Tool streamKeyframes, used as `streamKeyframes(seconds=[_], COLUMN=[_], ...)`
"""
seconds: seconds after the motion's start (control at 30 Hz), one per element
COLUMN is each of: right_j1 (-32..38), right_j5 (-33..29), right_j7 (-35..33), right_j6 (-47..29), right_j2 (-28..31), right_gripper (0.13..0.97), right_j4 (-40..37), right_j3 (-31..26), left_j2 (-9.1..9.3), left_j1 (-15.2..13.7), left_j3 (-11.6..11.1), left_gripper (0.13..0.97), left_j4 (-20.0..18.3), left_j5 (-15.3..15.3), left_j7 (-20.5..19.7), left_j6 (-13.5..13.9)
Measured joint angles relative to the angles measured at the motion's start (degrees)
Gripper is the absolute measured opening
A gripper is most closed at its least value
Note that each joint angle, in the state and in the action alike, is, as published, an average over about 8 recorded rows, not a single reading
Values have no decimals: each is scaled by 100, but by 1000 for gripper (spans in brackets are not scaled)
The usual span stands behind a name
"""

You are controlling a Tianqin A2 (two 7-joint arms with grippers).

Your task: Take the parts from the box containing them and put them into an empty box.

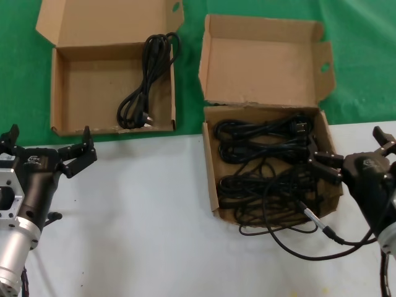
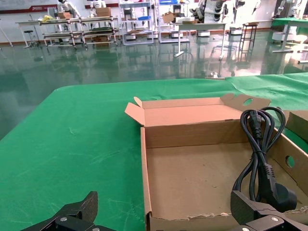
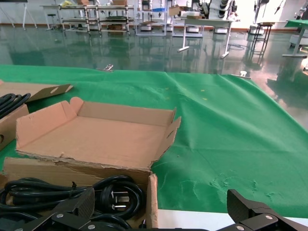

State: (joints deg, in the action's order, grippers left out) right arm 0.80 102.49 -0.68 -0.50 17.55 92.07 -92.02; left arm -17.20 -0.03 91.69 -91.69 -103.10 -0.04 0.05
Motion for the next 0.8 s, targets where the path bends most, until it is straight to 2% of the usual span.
streamKeyframes(seconds=[0.8], right_j1=[0], right_j5=[0], right_j7=[0], right_j6=[0], right_j2=[0], right_gripper=[966], right_j4=[0], right_j3=[0], left_j2=[0], left_j1=[0], left_j3=[0], left_gripper=[966], left_j4=[0], left_j5=[0], left_j7=[0], left_j6=[0])
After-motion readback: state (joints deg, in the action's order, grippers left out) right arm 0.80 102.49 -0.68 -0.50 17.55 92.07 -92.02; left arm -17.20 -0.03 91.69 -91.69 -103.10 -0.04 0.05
